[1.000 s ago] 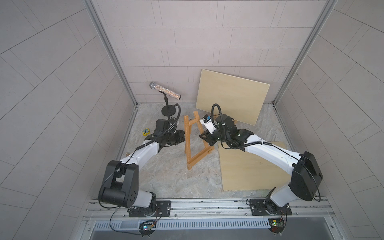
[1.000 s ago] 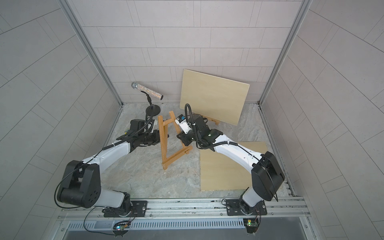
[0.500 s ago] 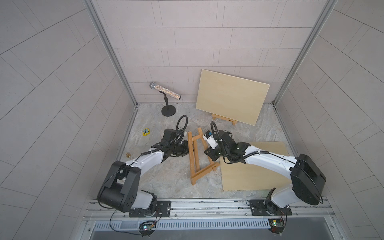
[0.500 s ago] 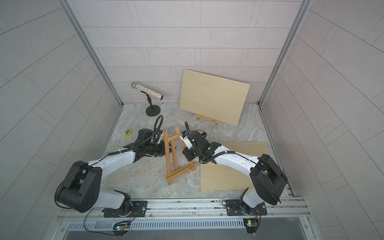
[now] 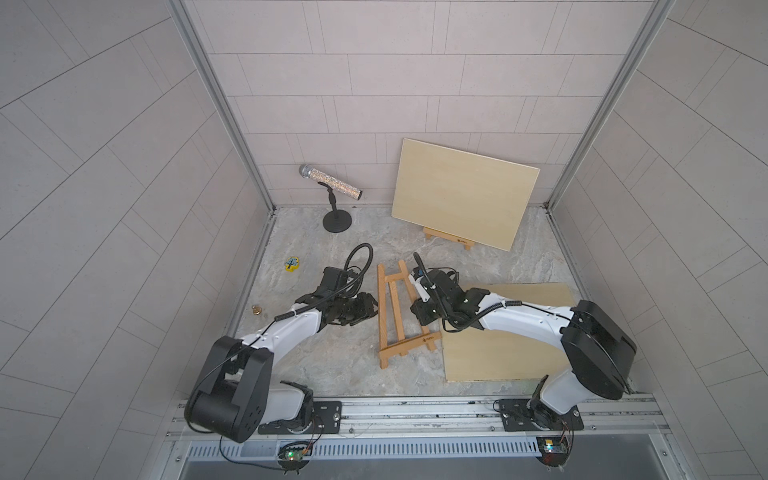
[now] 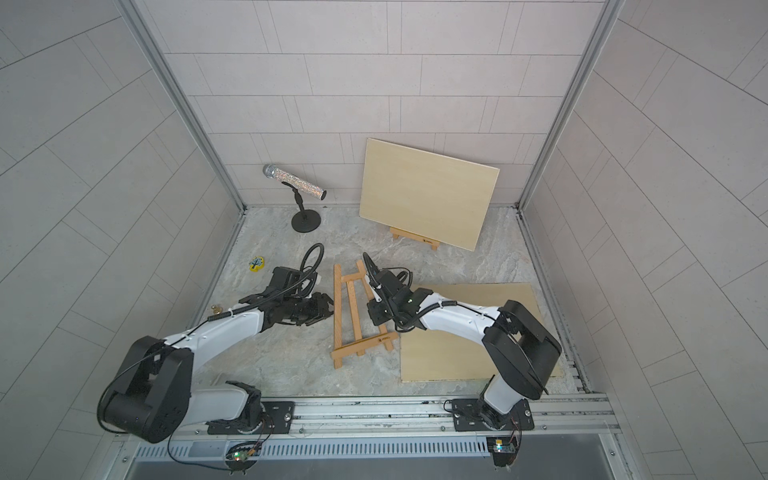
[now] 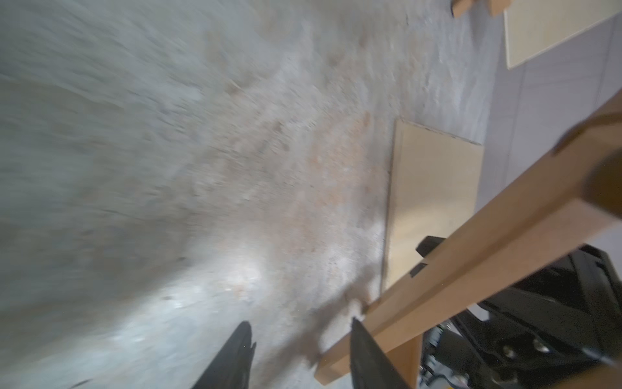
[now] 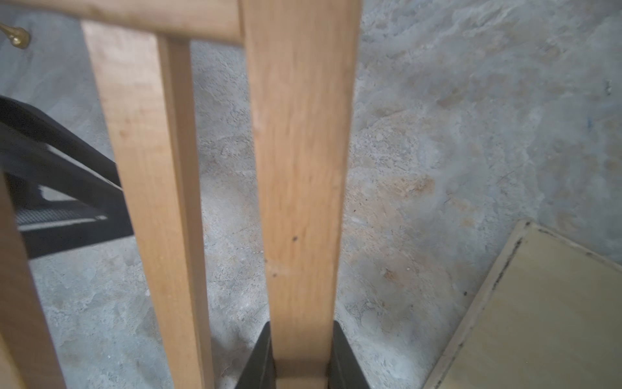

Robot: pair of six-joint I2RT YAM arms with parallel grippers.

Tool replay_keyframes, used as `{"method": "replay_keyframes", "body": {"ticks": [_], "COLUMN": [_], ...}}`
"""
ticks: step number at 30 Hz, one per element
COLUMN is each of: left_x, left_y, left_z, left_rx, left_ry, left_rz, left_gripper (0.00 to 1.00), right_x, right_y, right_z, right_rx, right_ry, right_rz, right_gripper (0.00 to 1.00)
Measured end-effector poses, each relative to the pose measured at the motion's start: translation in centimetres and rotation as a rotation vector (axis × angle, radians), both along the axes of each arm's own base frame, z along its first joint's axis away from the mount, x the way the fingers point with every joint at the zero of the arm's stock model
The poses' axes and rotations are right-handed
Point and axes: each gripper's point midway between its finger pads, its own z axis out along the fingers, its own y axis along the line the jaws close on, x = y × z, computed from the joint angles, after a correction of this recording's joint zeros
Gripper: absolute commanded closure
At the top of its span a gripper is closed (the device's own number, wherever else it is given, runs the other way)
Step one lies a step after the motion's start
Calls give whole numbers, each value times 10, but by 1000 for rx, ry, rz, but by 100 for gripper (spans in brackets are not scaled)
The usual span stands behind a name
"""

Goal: Disassemble the easel
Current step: Place the easel at the center of the board.

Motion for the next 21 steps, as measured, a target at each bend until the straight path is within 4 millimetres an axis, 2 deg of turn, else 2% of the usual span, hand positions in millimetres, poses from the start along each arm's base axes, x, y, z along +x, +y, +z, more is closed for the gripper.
{"method": "replay_keyframes", "body": {"ticks": [4, 8, 16, 21], "left_x": [0, -2, 1, 4], "left_y": [39, 55, 56, 44], "left_z": [2, 10, 14, 16], "left_rx": [139, 213, 230, 216], "left_ry": [-15, -43, -46, -31], "left_rz": [108, 153, 165, 155], "left_gripper": [38, 37, 38, 38], "right_x": [7, 13, -2, -6], "right_y": [5, 13, 18, 21], "right_z": [-10, -24, -58, -58], "right_rx": [-48, -111, -203, -198], "right_ry": [52, 116, 219, 252], "right_rz": [-22, -35, -24, -18], "right_gripper": [100, 98, 82, 67]}}
